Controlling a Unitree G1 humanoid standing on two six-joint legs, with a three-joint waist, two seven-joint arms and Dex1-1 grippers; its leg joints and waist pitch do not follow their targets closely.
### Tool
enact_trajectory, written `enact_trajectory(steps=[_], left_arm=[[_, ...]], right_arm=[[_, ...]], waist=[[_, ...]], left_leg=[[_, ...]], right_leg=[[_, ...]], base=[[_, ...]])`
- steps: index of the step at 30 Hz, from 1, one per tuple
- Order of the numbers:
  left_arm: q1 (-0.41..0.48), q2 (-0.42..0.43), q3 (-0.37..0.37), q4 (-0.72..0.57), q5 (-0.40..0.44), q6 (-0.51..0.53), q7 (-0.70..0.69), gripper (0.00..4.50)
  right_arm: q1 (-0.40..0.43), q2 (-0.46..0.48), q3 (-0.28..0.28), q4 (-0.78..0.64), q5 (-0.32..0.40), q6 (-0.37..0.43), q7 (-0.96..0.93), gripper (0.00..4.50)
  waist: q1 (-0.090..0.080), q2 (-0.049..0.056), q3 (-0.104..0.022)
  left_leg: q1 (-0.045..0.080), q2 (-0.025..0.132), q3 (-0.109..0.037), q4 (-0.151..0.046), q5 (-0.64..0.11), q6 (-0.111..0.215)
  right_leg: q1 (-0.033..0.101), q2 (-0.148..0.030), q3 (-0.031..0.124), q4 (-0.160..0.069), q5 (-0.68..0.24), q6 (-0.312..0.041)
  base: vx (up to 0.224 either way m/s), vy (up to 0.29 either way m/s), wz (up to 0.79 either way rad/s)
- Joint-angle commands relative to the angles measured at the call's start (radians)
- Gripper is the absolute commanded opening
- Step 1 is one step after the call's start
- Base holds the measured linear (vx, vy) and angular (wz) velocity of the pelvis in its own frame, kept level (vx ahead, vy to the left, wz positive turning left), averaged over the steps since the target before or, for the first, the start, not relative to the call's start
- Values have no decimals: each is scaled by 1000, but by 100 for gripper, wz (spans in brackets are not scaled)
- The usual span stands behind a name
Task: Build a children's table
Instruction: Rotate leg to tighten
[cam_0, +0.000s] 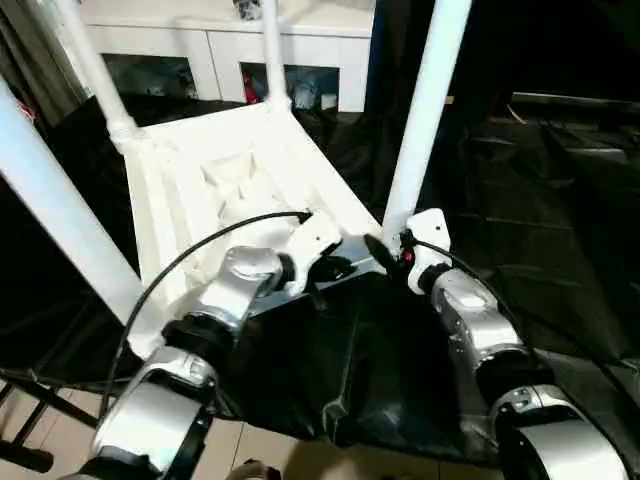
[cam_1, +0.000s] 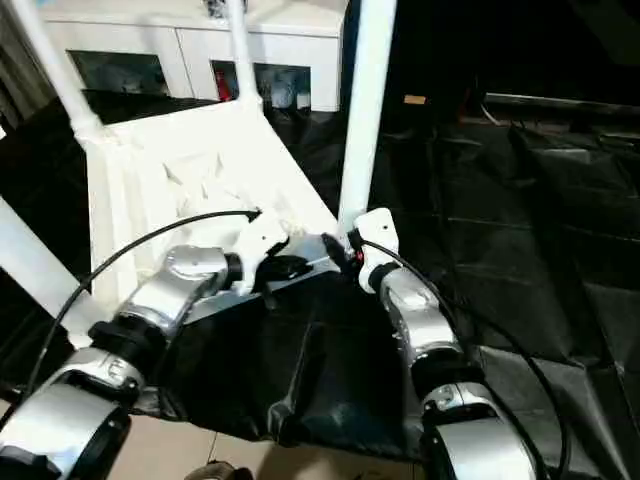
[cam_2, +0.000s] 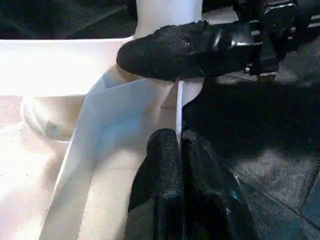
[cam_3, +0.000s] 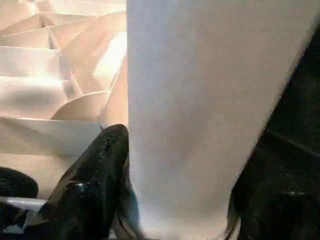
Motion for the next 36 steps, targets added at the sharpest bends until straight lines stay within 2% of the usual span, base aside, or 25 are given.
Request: enact_trajectory(steps=[1,3,9,12,17,18,21,22,24,25,28,30,31,34,36], left_arm=[[-25,-8,26,-59,-29,-20,11,0],[-20,-6,23,-65,-37,-23,-4,0],[-5,11,25,-95,-60,-24,-59,0],[0,28,23,-104,-63,-29,-90,0],[12,79,11,-110,-67,-50,-182,0],[12,79,11,-110,-67,-50,-182,0],[21,100,7,-117,-70,-61,-228,0],[21,100,7,-117,-70,-61,-228,0],[52,140,-24,-161,-102,-113,-378,0],[58,149,-32,-169,-107,-123,-410,0],[65,157,-38,-178,-116,-125,-447,0],[72,168,-42,-187,-133,-128,-500,0],[75,171,-41,-189,-143,-132,-520,0],[79,173,-39,-192,-150,-141,-529,0],[102,185,-37,-208,-155,-173,-541,0]], right_arm=[[12,-1,1,30,9,19,22,351],[14,-12,12,15,1,12,43,374],[40,-77,35,-42,10,1,172,374],[72,-126,34,-94,34,-7,267,374],[199,-300,18,-272,111,-1,522,374],[199,-300,18,-272,111,-1,522,374],[263,-370,9,-354,139,18,599,374],[263,-370,9,-354,139,18,599,374],[292,-405,-56,-389,170,48,571,374],[288,-405,-74,-385,174,60,544,374],[277,-396,-100,-373,180,84,490,374],[257,-366,-134,-350,173,107,364,374],[256,-352,-141,-350,175,109,331,374],[253,-329,-151,-350,170,124,277,374],[264,-263,-165,-386,168,162,180,374]], waist=[[0,-6,-77],[0,-4,-78],[5,-4,-80],[14,-6,-79],[26,-7,-77],[30,-10,-77],[29,-11,-75],[28,-12,-75],[31,-15,-75],[30,-12,-75],[32,-11,-75],[40,-7,-73],[40,-9,-74],[48,-9,-75],[50,-12,-76]], left_leg=[[21,40,-24,-70,-194,64],[21,41,-24,-69,-185,71],[19,42,-22,-63,-161,97],[20,44,-21,-61,-162,108],[17,44,-21,-60,-179,117],[17,45,-22,-60,-179,117],[14,42,-22,-60,-187,120],[13,41,-22,-60,-189,120],[17,44,-23,-62,-191,115],[16,46,-24,-64,-184,111],[25,47,-19,-62,-195,99],[28,48,-19,-65,-197,81],[26,48,-20,-67,-194,70],[28,48,-18,-67,-206,57],[27,48,-19,-69,-188,58]], right_leg=[[58,-61,39,-68,-136,-244],[57,-61,39,-67,-120,-251],[60,-60,37,-61,-64,-269],[60,-59,38,-60,-68,-265],[61,-58,36,-65,-105,-252],[62,-60,37,-67,-113,-248],[61,-58,35,-70,-139,-243],[61,-58,35,-70,-147,-242],[59,-62,36,-75,-185,-235],[56,-60,36,-73,-190,-238],[47,-56,37,-74,-191,-243],[44,-59,39,-76,-217,-237],[45,-60,39,-74,-221,-234],[43,-60,40,-72,-221,-224],[44,-62,41,-68,-199,-223]], base=[[0,0,0],[0,0,0],[0,0,0],[0,0,0],[0,0,0],[0,0,0],[0,0,0],[0,0,0],[0,0,0],[0,0,0],[0,0,0],[0,0,0],[0,0,0],[0,0,0],[0,0,0]])
